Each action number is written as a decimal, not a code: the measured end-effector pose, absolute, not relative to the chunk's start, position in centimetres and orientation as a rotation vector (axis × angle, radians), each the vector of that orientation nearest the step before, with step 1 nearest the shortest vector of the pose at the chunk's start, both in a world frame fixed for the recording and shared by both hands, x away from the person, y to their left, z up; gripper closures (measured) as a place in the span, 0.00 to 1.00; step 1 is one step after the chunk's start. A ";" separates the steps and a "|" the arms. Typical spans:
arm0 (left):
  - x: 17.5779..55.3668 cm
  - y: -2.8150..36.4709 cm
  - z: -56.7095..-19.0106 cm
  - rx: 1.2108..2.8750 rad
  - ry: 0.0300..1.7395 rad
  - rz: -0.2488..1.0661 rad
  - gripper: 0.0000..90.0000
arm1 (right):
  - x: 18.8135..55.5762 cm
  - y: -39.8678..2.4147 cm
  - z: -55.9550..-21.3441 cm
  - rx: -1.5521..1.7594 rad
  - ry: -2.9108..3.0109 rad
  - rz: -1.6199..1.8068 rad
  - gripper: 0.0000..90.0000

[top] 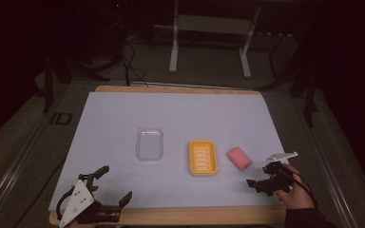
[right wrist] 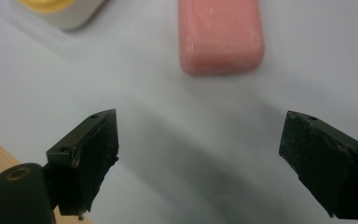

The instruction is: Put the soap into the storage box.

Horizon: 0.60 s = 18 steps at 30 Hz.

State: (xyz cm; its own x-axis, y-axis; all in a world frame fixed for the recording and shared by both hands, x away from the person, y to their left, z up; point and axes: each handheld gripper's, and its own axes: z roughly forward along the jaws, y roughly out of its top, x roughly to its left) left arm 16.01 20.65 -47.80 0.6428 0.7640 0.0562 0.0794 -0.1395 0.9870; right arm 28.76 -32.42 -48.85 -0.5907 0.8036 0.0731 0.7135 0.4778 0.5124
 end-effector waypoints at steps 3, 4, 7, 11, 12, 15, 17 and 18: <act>16.1 20.5 -47.9 1.636 0.705 0.684 0.00 | 28.9 -32.1 -49.1 1.341 2.582 0.673 0.15; 16.1 20.5 -47.9 1.636 0.705 0.684 0.00 | 28.9 -32.1 -49.1 1.341 2.582 0.673 0.15; 16.1 20.5 -47.9 1.638 0.708 0.687 0.00 | 29.2 -31.8 -49.0 1.371 2.637 0.597 0.15; 16.1 20.5 -47.9 1.639 0.711 0.690 0.00 | 29.6 -31.7 -48.8 1.405 2.702 0.480 0.15; 16.1 20.5 -47.9 1.641 0.712 0.691 0.00 | 29.7 -31.7 -48.8 1.408 2.722 0.445 0.15; 16.1 20.5 -47.9 1.642 0.712 0.694 0.00 | 29.9 -31.5 -48.9 1.398 2.782 0.352 0.15; 16.0 20.5 -47.9 1.636 0.713 0.698 0.00 | 30.1 -31.4 -49.0 1.402 2.812 0.302 0.15; 16.0 20.5 -47.8 1.635 0.714 0.699 0.00 | 30.2 -31.4 -49.0 1.398 2.825 0.283 0.15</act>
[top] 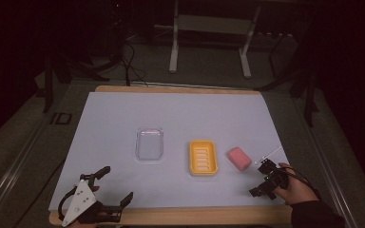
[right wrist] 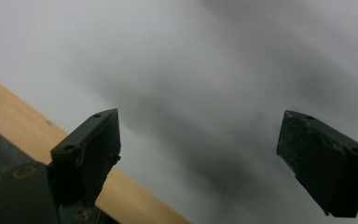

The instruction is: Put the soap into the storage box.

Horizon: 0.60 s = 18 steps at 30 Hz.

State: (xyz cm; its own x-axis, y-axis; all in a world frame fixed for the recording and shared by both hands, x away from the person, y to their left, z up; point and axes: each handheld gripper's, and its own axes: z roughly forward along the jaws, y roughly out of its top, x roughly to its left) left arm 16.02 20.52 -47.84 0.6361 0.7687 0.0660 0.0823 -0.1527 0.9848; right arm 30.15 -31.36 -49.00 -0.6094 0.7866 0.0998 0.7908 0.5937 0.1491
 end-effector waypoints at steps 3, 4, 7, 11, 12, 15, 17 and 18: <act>16.0 20.5 -47.8 1.633 0.714 0.702 0.00 | 30.4 -31.2 -49.0 -1.355 -2.783 -0.213 0.15; 16.0 20.5 -47.8 1.634 0.713 0.701 0.00 | 30.5 -31.1 -49.0 -1.343 -2.787 -0.189 0.15; 15.9 20.5 -47.8 1.642 0.709 0.705 0.00 | 30.8 -30.9 -48.9 -1.320 -2.784 -0.121 0.15; 15.9 20.5 -47.8 1.640 0.707 0.700 0.00 | 31.2 -30.8 -48.6 -1.283 -2.784 -0.020 0.15; 15.9 20.5 -47.7 1.640 0.707 0.698 0.00 | 31.3 -30.8 -48.6 -1.276 -2.782 -0.003 0.15; 15.9 20.4 -47.8 1.640 0.705 0.688 0.00 | 31.5 -30.8 -48.3 -1.249 -2.787 0.056 0.15; 16.0 20.4 -47.8 1.644 0.705 0.676 0.00 | 31.7 -30.7 -48.2 -1.238 -2.783 0.082 0.15; 16.0 20.3 -47.8 1.648 0.706 0.668 0.00 | 31.8 -30.7 -48.2 -1.229 -2.782 0.100 0.15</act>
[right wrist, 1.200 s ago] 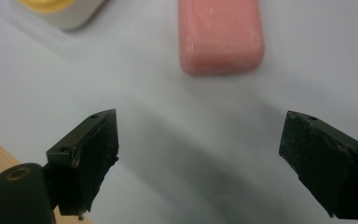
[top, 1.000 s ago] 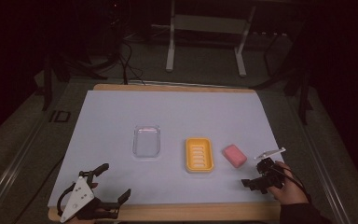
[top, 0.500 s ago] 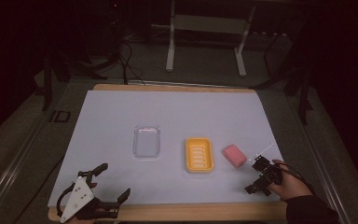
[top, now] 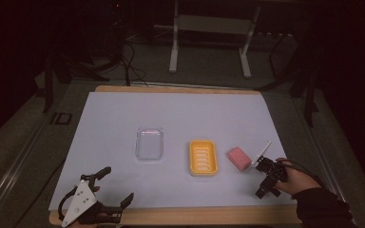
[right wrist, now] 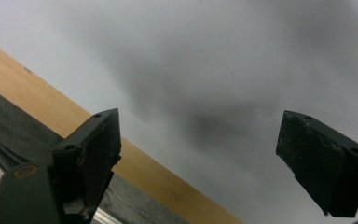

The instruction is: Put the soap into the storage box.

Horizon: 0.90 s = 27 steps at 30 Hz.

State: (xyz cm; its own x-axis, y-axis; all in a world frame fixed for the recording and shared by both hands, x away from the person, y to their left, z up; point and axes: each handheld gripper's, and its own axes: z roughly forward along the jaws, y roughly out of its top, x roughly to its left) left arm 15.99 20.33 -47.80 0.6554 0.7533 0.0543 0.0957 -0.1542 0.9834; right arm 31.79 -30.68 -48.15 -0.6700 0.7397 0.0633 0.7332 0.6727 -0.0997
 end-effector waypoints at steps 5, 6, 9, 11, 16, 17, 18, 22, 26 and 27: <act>16.1 20.3 -47.9 1.655 0.707 0.635 0.00 | 32.2 -30.7 -48.1 -1.193 -2.779 0.146 0.15; 16.1 20.3 -47.9 1.655 0.706 0.632 0.00 | 32.2 -30.7 -48.1 -1.193 -2.779 0.146 0.15; 16.2 20.3 -47.9 1.649 0.707 0.609 0.00 | 32.7 -30.8 -47.9 -1.189 -2.777 0.133 0.14; 16.2 20.3 -47.9 1.651 0.706 0.612 0.00 | 33.0 -30.9 -47.8 -1.192 -2.774 0.126 0.14; 16.1 20.1 -47.9 1.662 0.698 0.610 0.00 | 33.6 -30.8 -47.3 -1.183 -2.790 0.101 0.14; 16.1 20.1 -47.9 1.663 0.697 0.611 0.00 | 33.7 -30.7 -47.3 -1.182 -2.797 0.099 0.14; 16.1 20.1 -47.9 1.663 0.696 0.610 0.00 | 33.8 -30.6 -47.2 -1.187 -2.799 0.105 0.14; 16.1 20.1 -47.9 1.666 0.693 0.606 0.00 | 34.3 -30.4 -47.1 -1.194 -2.811 0.100 0.14; 16.1 20.0 -47.9 1.662 0.688 0.600 0.00 | 34.9 -30.1 -47.1 -1.194 -2.836 0.081 0.14; 16.1 20.0 -47.9 1.664 0.687 0.601 0.00 | 35.0 -30.0 -47.2 -1.191 -2.837 0.076 0.14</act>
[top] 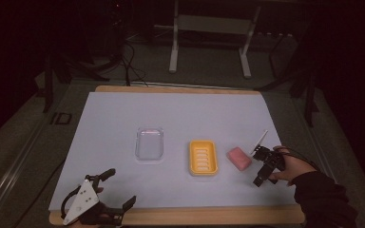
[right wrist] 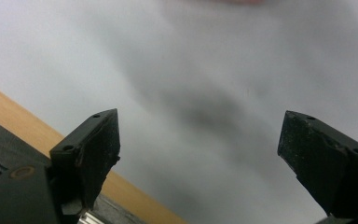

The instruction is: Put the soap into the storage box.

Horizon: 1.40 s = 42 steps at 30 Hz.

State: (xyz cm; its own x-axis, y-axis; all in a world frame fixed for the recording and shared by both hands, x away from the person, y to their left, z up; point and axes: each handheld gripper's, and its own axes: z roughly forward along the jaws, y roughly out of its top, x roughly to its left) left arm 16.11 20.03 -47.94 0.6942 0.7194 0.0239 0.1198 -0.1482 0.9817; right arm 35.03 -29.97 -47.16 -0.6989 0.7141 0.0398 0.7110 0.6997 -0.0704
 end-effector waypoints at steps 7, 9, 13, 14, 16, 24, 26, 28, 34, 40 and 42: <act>16.1 19.9 -48.0 1.674 0.679 0.602 0.00 | 36.0 -29.3 -47.0 -1.206 -2.867 0.037 0.14; 16.1 19.9 -48.0 1.675 0.680 0.603 0.00 | 36.4 -29.2 -46.7 -1.221 -2.882 0.014 0.15; 16.1 19.9 -48.0 1.674 0.681 0.602 0.00 | 37.0 -29.0 -46.4 -1.242 -2.889 -0.018 0.15; 16.1 19.9 -48.0 1.674 0.681 0.602 0.00 | 37.2 -28.9 -46.3 -1.249 -2.892 -0.031 0.15; 16.0 19.9 -47.9 1.669 0.678 0.614 0.00 | 37.7 -28.5 -46.1 -1.257 -2.890 -0.049 0.15; 16.0 19.9 -47.9 1.673 0.679 0.613 0.00 | 38.5 -27.3 -46.3 -1.237 -2.893 -0.099 0.15; 16.0 19.9 -47.9 1.673 0.678 0.614 0.00 | 38.6 -27.2 -46.4 -1.239 -2.890 -0.110 0.15; 16.0 19.9 -47.9 1.676 0.676 0.612 0.00 | 38.9 -26.7 -46.7 -1.259 -2.880 -0.146 0.15; 16.0 19.8 -47.9 1.679 0.671 0.614 0.00 | 39.6 -26.2 -47.7 -1.286 -2.867 -0.208 0.16; 16.0 19.8 -48.0 1.680 0.672 0.613 0.00 | 40.0 -26.3 -48.6 -1.321 -2.860 -0.212 0.19; 16.0 19.8 -48.0 1.683 0.672 0.613 0.00 | 40.0 -26.3 -48.8 -1.328 -2.860 -0.209 0.22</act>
State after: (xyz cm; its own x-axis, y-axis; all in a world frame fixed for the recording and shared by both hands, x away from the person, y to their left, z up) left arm 15.99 19.76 -47.96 0.6983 0.7143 0.0458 0.1106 -0.1709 0.9791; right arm 39.97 -26.26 -48.77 -0.6466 0.7619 0.0387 0.7594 0.6380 0.1277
